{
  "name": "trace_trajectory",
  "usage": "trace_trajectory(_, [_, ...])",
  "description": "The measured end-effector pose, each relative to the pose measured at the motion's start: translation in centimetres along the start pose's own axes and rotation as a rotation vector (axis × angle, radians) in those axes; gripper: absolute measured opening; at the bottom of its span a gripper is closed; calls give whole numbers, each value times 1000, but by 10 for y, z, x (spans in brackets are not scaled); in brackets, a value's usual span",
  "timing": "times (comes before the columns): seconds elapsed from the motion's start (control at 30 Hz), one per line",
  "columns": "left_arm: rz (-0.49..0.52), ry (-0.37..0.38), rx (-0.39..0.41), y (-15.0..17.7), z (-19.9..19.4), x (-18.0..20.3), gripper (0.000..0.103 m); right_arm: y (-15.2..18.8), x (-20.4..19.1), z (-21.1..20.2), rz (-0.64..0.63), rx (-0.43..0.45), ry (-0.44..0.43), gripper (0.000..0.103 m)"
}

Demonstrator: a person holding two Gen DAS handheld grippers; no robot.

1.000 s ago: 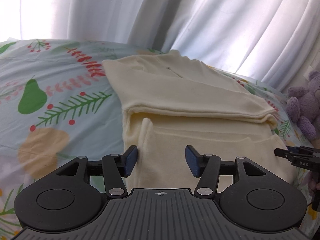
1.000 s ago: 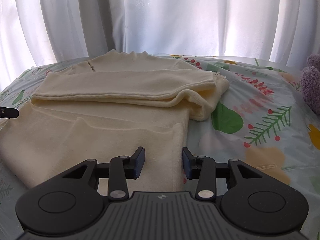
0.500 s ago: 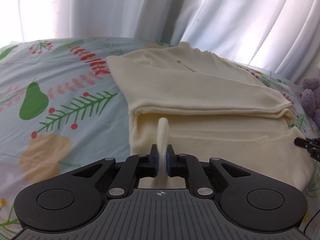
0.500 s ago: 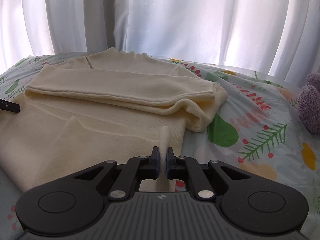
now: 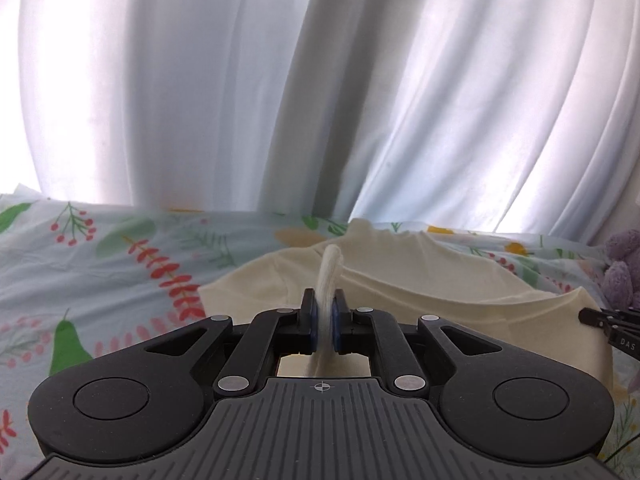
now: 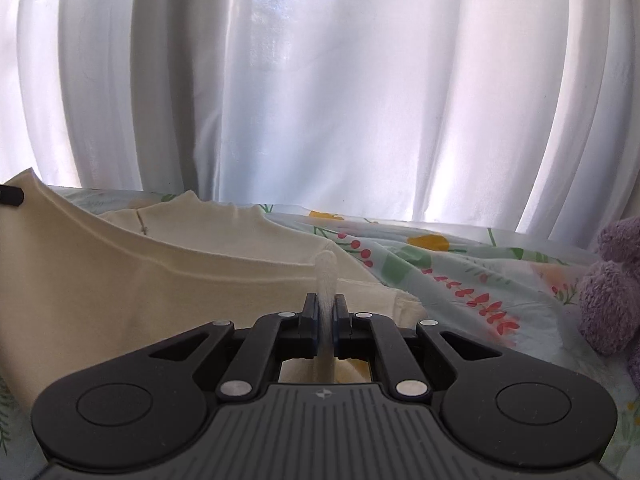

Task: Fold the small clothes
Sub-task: 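Lift the hem with both tools and fold it up toward the collar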

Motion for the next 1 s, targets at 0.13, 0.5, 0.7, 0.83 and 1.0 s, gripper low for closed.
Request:
trace_trajectory(0.13, [-20, 26, -104, 20, 38, -4, 13, 6, 5, 39, 35, -80, -19, 6])
trace_trajectory(0.5, [156, 5, -197, 56, 53, -1, 10, 25, -12, 38, -155, -186, -30, 18])
trace_trajectory(0.7, [127, 51, -105, 12, 15, 12, 9, 3, -23, 21, -268, -99, 2, 6])
trace_trajectory(0.83, [201, -33, 22, -41, 20, 17, 9, -39, -18, 31, -299, -10, 59, 6])
trace_trajectory(1.0, [188, -167, 90, -77, 72, 9, 10, -80, 3, 89, -236, 3, 159, 6])
Point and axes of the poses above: each gripper's, at about its wrist camera, not at the fingertips, and z roughly the way its jaws point, x to its right, y to its underside, the point moved 8 cm from there along z, roughly the way its jaws point, and after that the axes turned 4 degrees about -z, right-handed, at the moved point
